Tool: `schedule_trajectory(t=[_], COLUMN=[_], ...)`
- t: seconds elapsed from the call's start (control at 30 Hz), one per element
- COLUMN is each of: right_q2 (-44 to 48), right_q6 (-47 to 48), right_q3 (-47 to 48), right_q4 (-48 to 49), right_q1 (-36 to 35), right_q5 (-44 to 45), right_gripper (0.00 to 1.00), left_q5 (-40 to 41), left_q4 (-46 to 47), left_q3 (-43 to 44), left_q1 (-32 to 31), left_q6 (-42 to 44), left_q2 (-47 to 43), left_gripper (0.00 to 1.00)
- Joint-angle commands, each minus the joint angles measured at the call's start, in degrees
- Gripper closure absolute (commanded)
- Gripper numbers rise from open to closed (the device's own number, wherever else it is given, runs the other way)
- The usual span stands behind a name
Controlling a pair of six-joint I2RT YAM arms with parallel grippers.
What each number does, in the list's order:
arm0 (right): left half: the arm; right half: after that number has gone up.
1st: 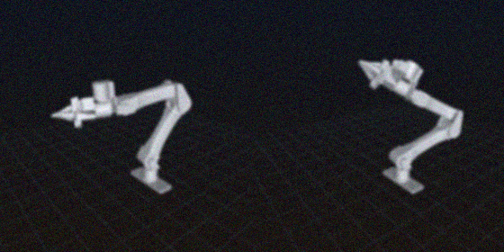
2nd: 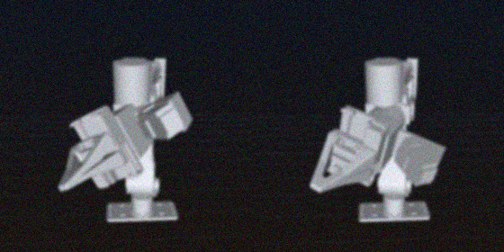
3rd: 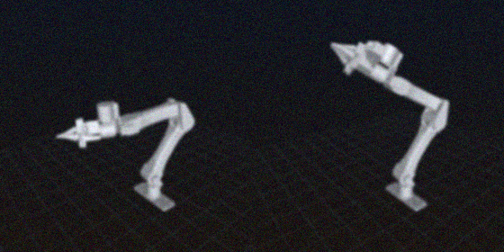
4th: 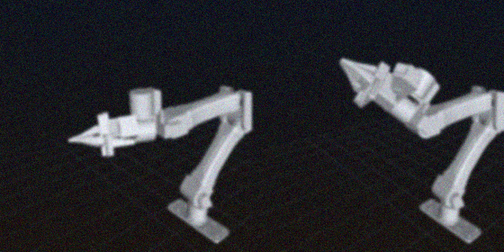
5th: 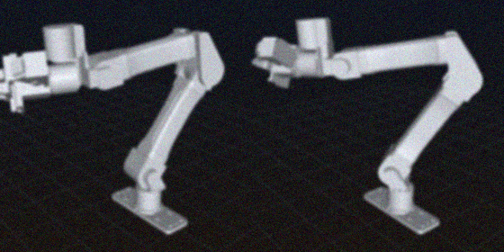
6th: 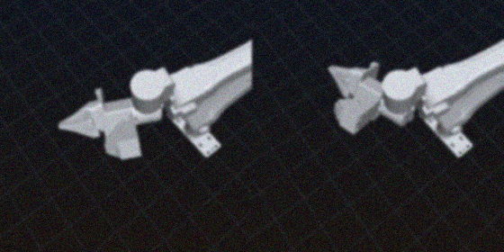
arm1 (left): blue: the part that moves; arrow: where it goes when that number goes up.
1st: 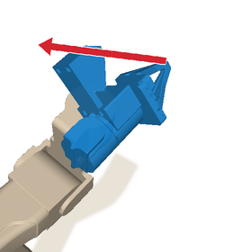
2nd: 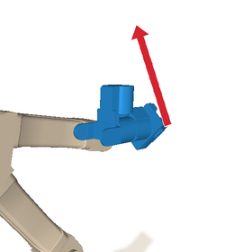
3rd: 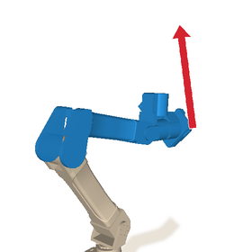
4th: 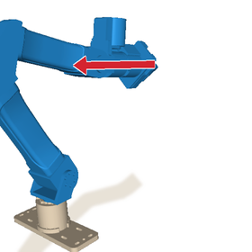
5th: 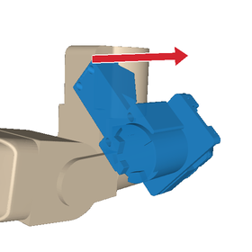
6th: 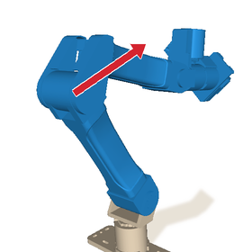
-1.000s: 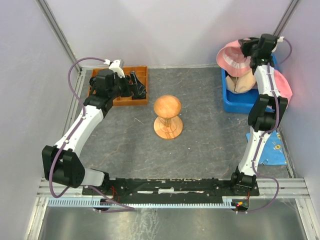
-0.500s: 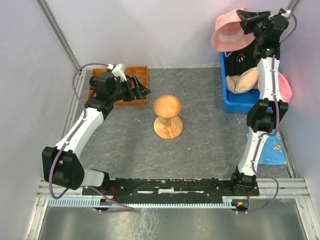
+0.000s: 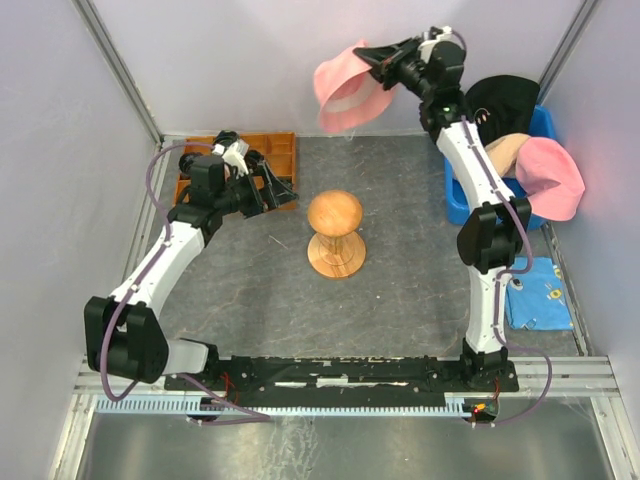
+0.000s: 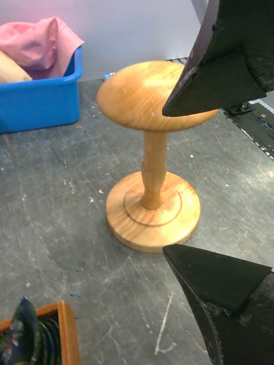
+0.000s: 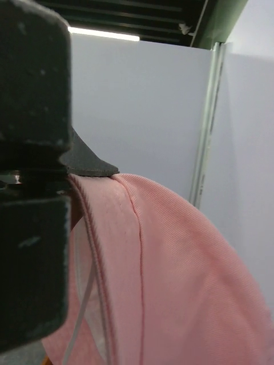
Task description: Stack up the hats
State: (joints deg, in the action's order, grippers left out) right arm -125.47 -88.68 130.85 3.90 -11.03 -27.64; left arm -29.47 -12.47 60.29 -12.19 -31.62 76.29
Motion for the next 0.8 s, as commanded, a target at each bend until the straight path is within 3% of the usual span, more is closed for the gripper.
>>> schedule_trajectory(t=[0.0,0.23,0.37,0.6,0.77], right_q2=[7.0,11.2,13.7,19.4,22.8], right_q6=[1.1,3.7,3.7,6.3,6.2], right_q3=[-3.9,-10.6,-14.5,-24.0,-33.1], right_q4=[7.9,8.7,10.5,12.7,16.1], right_q1=[-3.7,-9.7,-12.0,-15.6,-18.2], right_q5=[0.6,1.5,2.1,2.4,2.8], right_gripper=[1.00,1.00,1.00,1.00,1.00], left_q5=[-4.7,-15.3,-15.7,-21.0,-20.2], left_q4=[0.8,11.8,12.3,22.1,15.6], left_q3=[-2.4,-9.6,-10.5,-13.6,-13.2], left_q1=[4.1,9.6,11.2,12.3,13.9], left_q6=[-4.1,-13.8,-14.6,-24.4,-19.2], left_q2=[-1.3,0.1,0.8,2.7,1.6], left_gripper=[0.01,0.13,0.05,0.04,0.04])
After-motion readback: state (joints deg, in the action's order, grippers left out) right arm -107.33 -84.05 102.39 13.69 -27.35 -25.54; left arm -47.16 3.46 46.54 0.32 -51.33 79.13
